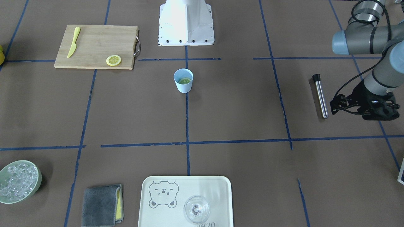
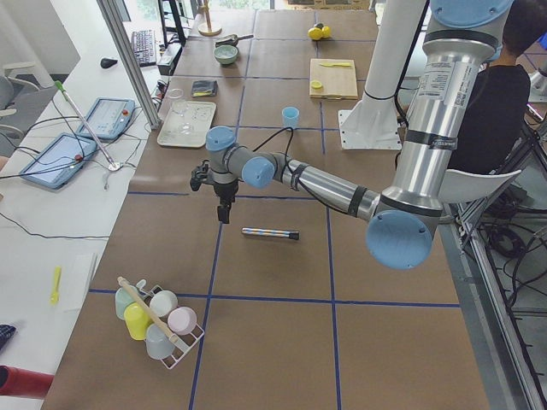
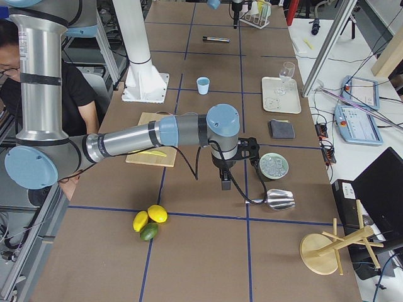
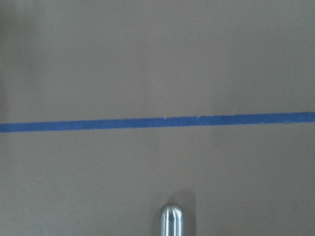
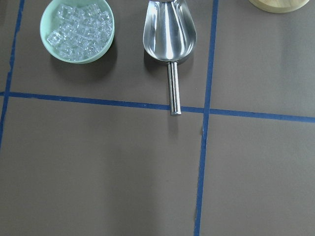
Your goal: Squeeze lemon into cup
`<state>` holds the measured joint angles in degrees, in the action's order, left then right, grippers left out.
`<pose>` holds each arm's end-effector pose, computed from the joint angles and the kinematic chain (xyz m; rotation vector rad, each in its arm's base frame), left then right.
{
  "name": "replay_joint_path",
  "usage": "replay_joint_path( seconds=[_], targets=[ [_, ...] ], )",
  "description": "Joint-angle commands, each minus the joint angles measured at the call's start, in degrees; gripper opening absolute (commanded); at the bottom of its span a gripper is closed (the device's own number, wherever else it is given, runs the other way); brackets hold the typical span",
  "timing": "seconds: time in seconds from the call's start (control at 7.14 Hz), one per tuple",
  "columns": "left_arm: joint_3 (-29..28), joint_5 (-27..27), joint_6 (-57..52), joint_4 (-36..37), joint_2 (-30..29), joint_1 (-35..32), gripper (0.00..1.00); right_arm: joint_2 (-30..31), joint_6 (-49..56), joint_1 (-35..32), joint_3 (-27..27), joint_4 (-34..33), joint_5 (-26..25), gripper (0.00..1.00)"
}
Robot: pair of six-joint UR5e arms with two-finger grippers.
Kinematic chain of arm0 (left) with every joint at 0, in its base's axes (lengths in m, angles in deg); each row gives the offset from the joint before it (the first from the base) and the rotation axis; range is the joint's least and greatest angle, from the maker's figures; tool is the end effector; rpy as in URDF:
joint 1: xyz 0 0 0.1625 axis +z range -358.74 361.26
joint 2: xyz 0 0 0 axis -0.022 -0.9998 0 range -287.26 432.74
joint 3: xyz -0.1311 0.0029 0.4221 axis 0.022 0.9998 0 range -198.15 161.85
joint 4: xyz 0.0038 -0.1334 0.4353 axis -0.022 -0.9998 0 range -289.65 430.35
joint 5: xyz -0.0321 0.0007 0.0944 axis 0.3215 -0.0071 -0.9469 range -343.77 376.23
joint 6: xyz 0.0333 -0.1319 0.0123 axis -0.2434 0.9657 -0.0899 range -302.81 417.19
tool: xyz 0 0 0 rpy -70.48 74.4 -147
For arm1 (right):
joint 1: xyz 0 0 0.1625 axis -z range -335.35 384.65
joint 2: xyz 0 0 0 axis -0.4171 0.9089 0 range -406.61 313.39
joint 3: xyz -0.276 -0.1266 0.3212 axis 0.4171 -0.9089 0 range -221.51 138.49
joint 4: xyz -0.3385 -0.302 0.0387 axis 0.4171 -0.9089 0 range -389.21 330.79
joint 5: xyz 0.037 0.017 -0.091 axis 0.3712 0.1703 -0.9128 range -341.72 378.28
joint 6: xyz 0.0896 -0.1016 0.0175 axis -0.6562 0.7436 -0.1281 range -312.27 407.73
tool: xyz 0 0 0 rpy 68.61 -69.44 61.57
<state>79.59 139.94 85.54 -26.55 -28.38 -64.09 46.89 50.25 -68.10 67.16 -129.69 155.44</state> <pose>0.2132 -0.6025 0.5146 0.1325 0.7120 0.0707 0.0570 -0.4980 0.5742 0.1149 -0.8183 -0.0298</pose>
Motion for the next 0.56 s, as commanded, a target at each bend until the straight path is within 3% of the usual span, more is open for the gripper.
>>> replay_joint_path(
  seconds=[0.0, 0.28, 0.42],
  targets=[
    [0.88, 0.3, -12.55, 0.04, 0.92, -8.79, 1.0, 0.11, -0.14, 1.59, -2.66, 0.02, -0.49, 1.0],
    [0.44, 0.48, -23.73, 0.13, 5.3, -16.44, 1.0, -0.06, -0.23, 2.13, -6.43, 0.81, -0.31, 1.0],
    [0.0, 4.65, -26.48, 0.05, 8.19, -18.91, 1.0, -0.07, -0.23, 2.3, -8.62, 3.6, -0.14, 1.0]
  ],
)
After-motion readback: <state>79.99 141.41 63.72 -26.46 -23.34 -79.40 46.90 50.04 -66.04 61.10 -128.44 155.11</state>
